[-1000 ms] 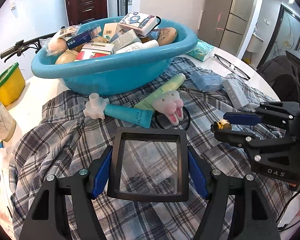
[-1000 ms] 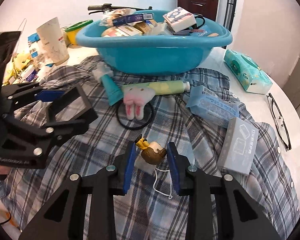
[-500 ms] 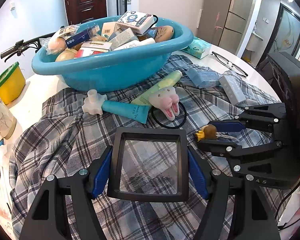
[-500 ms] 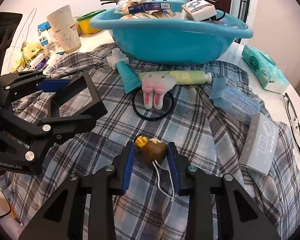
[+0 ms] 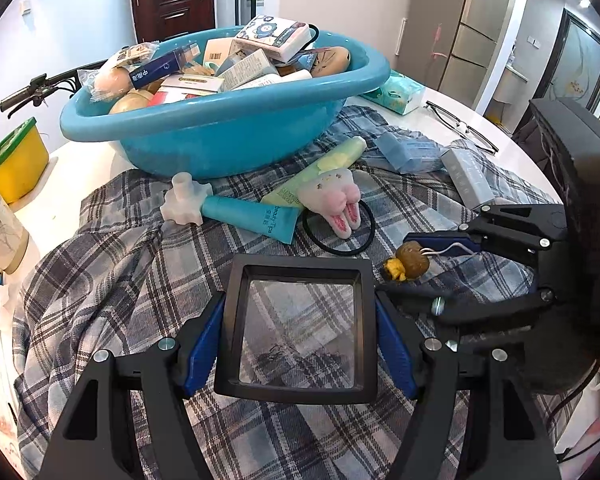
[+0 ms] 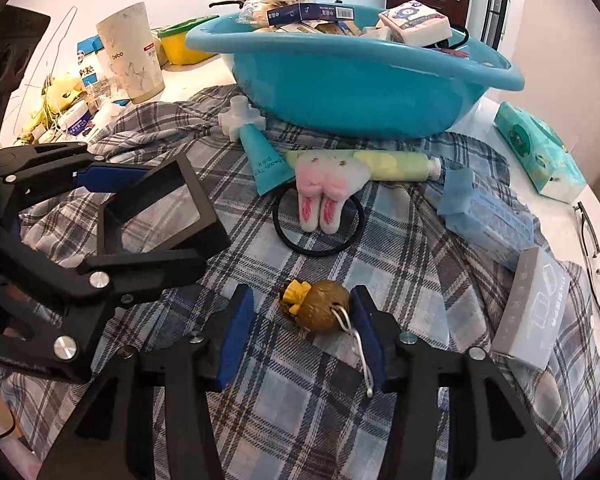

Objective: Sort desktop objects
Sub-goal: 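Lift the black frame and brown keychain and carry both over the teal basin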

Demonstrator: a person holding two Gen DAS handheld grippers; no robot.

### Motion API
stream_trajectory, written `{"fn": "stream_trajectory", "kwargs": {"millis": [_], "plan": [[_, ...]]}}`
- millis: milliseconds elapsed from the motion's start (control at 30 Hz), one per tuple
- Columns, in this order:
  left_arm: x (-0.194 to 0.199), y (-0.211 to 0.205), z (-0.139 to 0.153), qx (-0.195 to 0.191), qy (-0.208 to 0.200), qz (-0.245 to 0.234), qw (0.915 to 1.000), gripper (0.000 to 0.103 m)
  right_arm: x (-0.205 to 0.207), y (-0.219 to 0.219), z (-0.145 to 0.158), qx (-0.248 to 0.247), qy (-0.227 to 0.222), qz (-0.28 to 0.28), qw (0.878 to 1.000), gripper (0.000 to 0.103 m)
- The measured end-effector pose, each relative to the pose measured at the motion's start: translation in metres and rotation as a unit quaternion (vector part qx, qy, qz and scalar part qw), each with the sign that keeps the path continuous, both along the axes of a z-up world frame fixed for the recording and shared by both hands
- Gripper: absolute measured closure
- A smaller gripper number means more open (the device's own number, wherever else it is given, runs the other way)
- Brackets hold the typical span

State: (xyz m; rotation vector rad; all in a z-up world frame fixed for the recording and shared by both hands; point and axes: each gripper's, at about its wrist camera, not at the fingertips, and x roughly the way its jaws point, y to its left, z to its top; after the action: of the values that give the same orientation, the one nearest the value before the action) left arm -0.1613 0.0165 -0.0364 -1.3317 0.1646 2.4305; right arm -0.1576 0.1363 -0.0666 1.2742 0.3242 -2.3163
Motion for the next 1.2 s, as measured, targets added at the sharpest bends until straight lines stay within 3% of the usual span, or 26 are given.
{"fn": "stream_trajectory", "kwargs": {"millis": [33, 167, 533, 767, 933, 1067, 1200], "plan": [[0.000, -0.001, 0.000, 0.000, 0.001, 0.001, 1.0000, 0.030, 0.000, 0.000, 0.000, 0.000, 0.000, -0.001, 1.000, 0.068], [0.001, -0.004, 0.002, 0.002, 0.003, 0.005, 1.0000, 0.030, 0.000, 0.005, 0.002, -0.011, -0.008, -0.012, 1.000, 0.068], [0.004, -0.006, 0.019, 0.014, 0.030, 0.017, 0.9993, 0.030, 0.012, 0.009, 0.037, -0.024, 0.044, -0.022, 0.999, 0.068], [0.001, -0.007, 0.051, 0.026, 0.083, 0.035, 0.9956, 0.030, 0.012, 0.010, 0.070, -0.046, 0.096, -0.049, 0.993, 0.068], [-0.002, -0.010, 0.078, 0.048, 0.098, 0.059, 0.9922, 0.030, 0.005, 0.016, 0.092, -0.083, 0.108, -0.071, 0.988, 0.068], [0.001, -0.011, 0.105, 0.040, 0.143, 0.085, 0.9852, 0.030, 0.006, 0.021, 0.115, -0.095, 0.145, -0.092, 0.981, 0.068], [-0.003, -0.017, 0.136, 0.064, 0.166, 0.119, 0.9768, 0.030, 0.005, 0.030, 0.150, -0.114, 0.190, -0.114, 0.968, 0.068]]}}
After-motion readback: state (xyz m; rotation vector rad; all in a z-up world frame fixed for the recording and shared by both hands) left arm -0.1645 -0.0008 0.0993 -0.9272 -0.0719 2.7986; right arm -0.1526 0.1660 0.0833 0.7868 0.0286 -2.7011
